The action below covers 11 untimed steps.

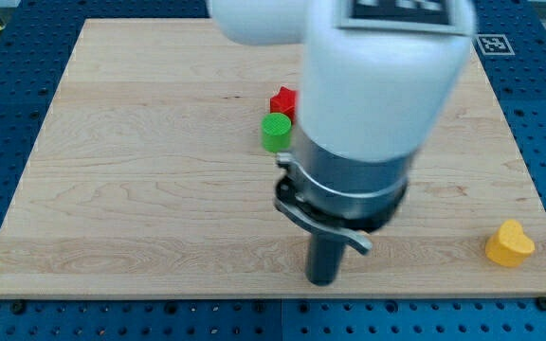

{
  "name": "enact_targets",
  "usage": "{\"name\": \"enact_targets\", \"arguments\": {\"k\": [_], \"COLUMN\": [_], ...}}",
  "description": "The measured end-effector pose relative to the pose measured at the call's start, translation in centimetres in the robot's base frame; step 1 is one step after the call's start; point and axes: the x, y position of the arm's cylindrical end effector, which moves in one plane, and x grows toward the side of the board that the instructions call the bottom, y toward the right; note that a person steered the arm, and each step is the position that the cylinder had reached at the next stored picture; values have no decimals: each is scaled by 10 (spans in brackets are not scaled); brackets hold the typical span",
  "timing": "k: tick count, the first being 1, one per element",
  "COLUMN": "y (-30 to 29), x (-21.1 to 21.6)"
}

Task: Push hexagon closer to the heart

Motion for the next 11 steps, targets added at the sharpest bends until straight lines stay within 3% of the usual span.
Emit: {"name": "enact_targets", "arguments": {"k": [2, 3, 5, 7, 11], "y": [7, 14, 90, 127, 171], "x": [-59, -65, -50, -36, -49]}}
